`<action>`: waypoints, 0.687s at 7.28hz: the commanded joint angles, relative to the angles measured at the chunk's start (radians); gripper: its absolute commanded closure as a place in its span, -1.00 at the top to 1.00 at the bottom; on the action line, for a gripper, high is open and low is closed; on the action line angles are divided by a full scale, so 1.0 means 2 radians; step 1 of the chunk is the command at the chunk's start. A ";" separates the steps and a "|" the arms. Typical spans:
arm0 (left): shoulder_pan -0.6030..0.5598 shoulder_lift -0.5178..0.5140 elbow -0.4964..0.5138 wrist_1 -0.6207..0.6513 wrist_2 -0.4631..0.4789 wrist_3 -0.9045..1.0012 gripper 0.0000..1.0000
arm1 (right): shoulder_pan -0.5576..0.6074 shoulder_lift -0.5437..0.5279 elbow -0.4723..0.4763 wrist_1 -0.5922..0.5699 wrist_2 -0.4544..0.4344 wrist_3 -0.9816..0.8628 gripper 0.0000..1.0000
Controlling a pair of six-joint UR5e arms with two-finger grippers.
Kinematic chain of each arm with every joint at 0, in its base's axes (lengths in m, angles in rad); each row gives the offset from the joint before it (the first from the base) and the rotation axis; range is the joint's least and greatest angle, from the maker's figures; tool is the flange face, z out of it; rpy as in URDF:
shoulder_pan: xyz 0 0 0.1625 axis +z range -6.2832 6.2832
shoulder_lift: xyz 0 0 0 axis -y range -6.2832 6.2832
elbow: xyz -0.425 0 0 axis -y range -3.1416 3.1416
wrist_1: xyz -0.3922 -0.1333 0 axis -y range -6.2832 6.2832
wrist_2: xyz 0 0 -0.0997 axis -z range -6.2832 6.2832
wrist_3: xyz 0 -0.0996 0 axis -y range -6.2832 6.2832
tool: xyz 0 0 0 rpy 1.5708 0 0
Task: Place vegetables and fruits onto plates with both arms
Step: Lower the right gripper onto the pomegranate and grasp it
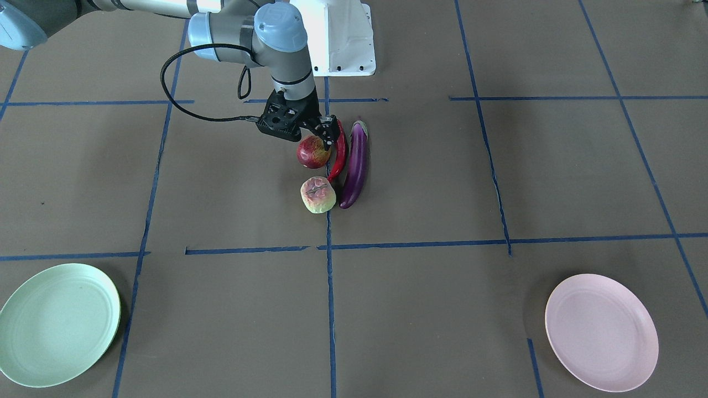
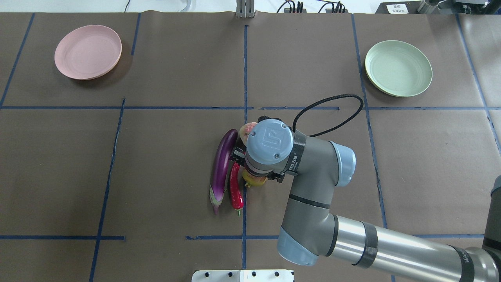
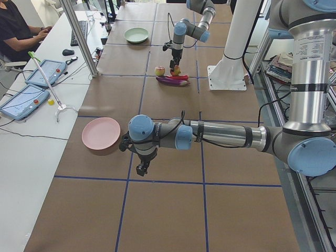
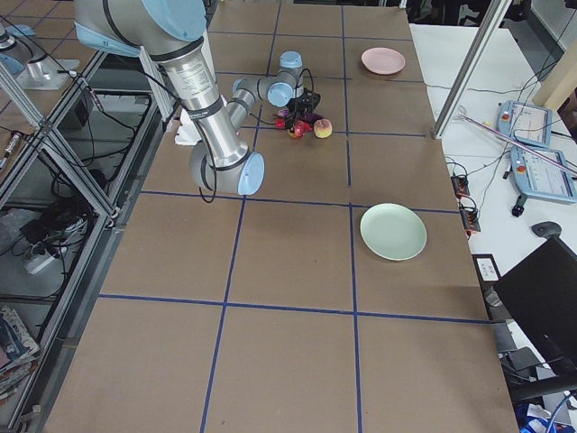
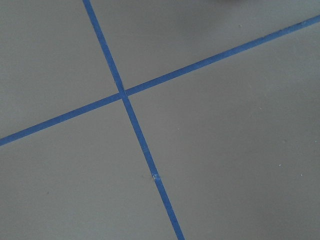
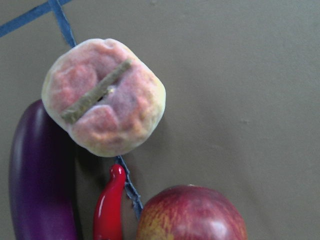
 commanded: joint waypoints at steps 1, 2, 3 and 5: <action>0.000 0.001 -0.001 0.000 0.000 0.000 1.00 | -0.005 0.004 -0.018 0.001 -0.004 -0.002 0.98; 0.000 0.001 -0.002 0.000 0.000 0.000 1.00 | -0.005 0.005 -0.018 -0.001 -0.005 0.000 0.51; 0.000 0.001 -0.003 0.001 0.000 0.000 1.00 | -0.004 -0.002 -0.014 -0.001 -0.004 0.000 -0.49; 0.000 0.000 -0.003 0.001 -0.001 0.000 1.00 | 0.019 -0.046 0.067 -0.024 0.003 -0.003 -1.00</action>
